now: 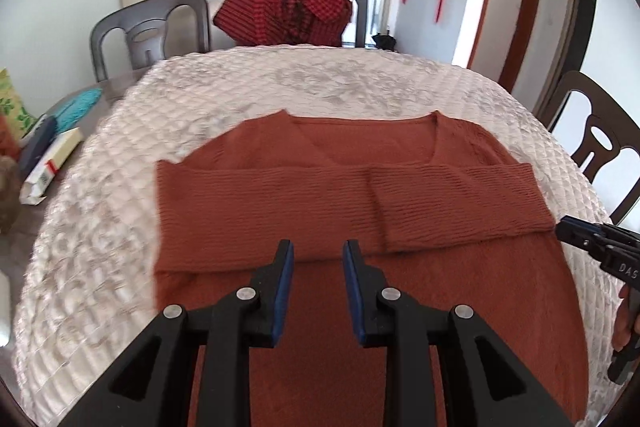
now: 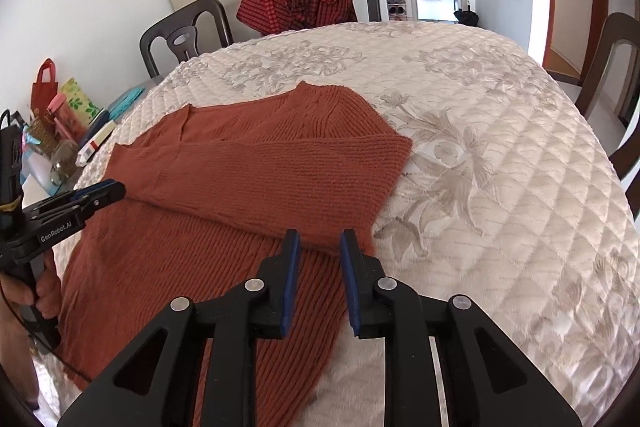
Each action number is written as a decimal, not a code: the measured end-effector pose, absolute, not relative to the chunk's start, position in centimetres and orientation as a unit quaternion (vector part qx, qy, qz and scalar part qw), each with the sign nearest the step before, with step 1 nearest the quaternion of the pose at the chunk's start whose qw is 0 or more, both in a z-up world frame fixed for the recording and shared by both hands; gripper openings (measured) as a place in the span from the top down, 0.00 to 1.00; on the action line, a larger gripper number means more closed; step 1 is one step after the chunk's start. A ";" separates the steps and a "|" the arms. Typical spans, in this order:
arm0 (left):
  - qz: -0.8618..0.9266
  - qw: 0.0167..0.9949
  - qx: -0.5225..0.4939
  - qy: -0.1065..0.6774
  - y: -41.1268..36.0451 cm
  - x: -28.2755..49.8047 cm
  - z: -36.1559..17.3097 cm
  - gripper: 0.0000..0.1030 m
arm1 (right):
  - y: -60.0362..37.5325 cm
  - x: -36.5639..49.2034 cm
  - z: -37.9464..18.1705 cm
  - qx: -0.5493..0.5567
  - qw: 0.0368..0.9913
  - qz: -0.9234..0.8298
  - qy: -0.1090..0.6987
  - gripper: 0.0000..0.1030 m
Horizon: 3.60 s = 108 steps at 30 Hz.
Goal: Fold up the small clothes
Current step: 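Fold the body side inward over the sleeves with the right tool, release, then move both open tools down to the sweater hem, then grasp the hem with both tools and fold it up toward the collar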
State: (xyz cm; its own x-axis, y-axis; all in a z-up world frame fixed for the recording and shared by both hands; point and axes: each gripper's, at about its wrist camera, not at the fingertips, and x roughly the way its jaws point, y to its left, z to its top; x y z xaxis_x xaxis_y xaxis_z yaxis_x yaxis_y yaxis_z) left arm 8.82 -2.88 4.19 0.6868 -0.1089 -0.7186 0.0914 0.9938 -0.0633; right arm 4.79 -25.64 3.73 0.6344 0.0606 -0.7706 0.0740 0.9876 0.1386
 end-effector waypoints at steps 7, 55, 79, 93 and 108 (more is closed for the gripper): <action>-0.036 0.920 0.007 0.389 -1.4 7.2 3.9 0.63 | -24.4 4.0 3.8 0.072 0.900 0.020 0.429 0.70; -0.057 0.907 -0.067 0.412 3.1 -6.0 1.4 0.54 | -22.5 -6.8 1.7 0.184 0.872 0.088 0.446 0.59; -0.099 0.884 -0.187 0.416 5.2 -7.6 0.8 0.81 | -21.9 -8.9 0.2 0.292 0.825 0.147 0.461 0.86; -0.150 0.851 -0.254 0.435 5.8 -7.9 0.2 0.91 | -22.3 -9.0 0.0 0.300 0.824 0.159 0.453 0.90; -0.148 0.911 -0.275 0.269 9.1 -5.0 7.7 0.93 | -24.9 -7.6 5.5 0.333 0.862 0.201 0.325 0.92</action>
State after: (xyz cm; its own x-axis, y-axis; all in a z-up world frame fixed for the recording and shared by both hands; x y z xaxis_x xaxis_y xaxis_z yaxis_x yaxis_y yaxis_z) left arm -5.03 9.12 7.69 0.8116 -0.4178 -0.4083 0.1225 0.8051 -0.5804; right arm -7.64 -24.89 5.49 0.7085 0.5628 -0.4258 -0.1305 0.6974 0.7047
